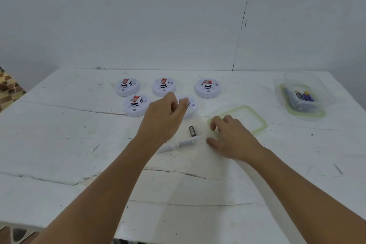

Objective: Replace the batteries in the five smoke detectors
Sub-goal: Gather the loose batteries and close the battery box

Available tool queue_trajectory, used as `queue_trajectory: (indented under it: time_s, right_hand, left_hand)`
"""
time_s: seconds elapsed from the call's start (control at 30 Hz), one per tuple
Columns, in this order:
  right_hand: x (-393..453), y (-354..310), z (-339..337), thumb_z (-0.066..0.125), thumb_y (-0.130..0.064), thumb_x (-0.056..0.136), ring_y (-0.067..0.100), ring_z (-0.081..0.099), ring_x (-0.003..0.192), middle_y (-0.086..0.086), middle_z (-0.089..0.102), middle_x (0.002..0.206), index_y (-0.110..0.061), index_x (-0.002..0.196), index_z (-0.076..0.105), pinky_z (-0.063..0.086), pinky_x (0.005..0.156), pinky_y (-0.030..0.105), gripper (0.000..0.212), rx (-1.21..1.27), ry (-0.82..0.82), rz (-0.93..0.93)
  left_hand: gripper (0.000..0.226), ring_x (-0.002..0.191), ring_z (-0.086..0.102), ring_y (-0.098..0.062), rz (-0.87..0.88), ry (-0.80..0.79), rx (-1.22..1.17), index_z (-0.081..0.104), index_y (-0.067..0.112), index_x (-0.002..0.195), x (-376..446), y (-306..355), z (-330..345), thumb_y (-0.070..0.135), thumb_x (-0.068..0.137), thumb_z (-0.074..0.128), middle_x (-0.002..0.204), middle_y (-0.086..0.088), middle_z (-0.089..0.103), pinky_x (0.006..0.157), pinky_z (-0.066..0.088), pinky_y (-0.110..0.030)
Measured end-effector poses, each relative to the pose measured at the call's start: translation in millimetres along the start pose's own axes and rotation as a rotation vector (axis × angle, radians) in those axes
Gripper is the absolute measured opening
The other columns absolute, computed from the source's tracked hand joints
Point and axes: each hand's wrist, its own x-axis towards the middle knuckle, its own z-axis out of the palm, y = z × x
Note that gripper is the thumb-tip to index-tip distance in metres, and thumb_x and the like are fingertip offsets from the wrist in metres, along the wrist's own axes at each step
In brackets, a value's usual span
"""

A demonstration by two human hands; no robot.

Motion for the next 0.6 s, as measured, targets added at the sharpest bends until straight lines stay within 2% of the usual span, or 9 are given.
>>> queue_trajectory:
  time_s: [0.07, 0.17, 0.27, 0.33, 0.47, 0.6]
  right_hand:
    - [-2, -3, 0, 0.058, -0.044, 0.096, 0.022, 0.05, 0.093, -0.003, 0.047, 0.102, -0.024, 0.105, 0.052, 0.048, 0.074, 0.034, 0.023, -0.089, 0.021, -0.022]
    - [-2, -6, -1, 0.052, -0.036, 0.099, 0.022, 0.05, 0.085, -0.002, 0.046, 0.097, -0.018, 0.095, 0.049, 0.041, 0.06, 0.033, 0.019, -0.179, 0.075, -0.031]
    - [-1, -7, -8, 0.054, -0.026, 0.094, 0.023, 0.043, 0.07, 0.0, 0.041, 0.085, -0.016, 0.086, 0.039, 0.023, 0.049, 0.03, 0.02, -0.204, 0.262, -0.069]
    - [-1, -9, -19, 0.052, -0.022, 0.092, 0.024, 0.039, 0.061, 0.002, 0.04, 0.08, -0.015, 0.085, 0.036, 0.015, 0.046, 0.028, 0.019, -0.184, 0.384, -0.058]
    - [4, -11, -47, 0.043, -0.029, 0.105, 0.024, 0.039, 0.051, 0.002, 0.044, 0.082, -0.018, 0.094, 0.031, 0.026, 0.046, 0.029, 0.02, -0.117, 0.494, -0.035]
    - [7, -10, -67, 0.041, -0.032, 0.108, 0.029, 0.047, 0.059, -0.003, 0.041, 0.081, -0.018, 0.096, 0.03, 0.033, 0.052, 0.036, 0.021, -0.099, 0.533, -0.047]
  left_hand:
    - [0.045, 0.049, 0.034, -0.01, 0.006, -0.022, -0.011, 0.039, 0.015, 0.075, 2, 5, 6, 0.047, 0.103, 0.054, 0.056, 0.01, 0.039, 0.053, 0.033, -0.027]
    - [0.045, 0.05, 0.033, -0.01, -0.002, -0.048, -0.032, 0.038, 0.015, 0.074, 4, 9, 11, 0.046, 0.103, 0.054, 0.055, 0.01, 0.037, 0.053, 0.033, -0.026]
    - [0.045, 0.05, 0.032, -0.01, -0.018, -0.06, -0.053, 0.037, 0.015, 0.074, 5, 9, 14, 0.045, 0.103, 0.054, 0.055, 0.011, 0.035, 0.053, 0.032, -0.027]
    - [0.044, 0.052, 0.03, -0.01, -0.025, -0.064, -0.065, 0.036, 0.015, 0.075, 6, 9, 15, 0.044, 0.104, 0.053, 0.057, 0.01, 0.035, 0.054, 0.033, -0.028]
    - [0.042, 0.056, 0.031, -0.011, -0.043, -0.084, -0.072, 0.036, 0.015, 0.076, 7, 13, 19, 0.043, 0.105, 0.05, 0.062, 0.006, 0.038, 0.055, 0.032, -0.027]
    - [0.039, 0.06, 0.04, -0.011, -0.07, -0.11, -0.085, 0.042, 0.015, 0.079, 10, 20, 25, 0.041, 0.106, 0.049, 0.07, 0.001, 0.05, 0.057, 0.036, -0.025]
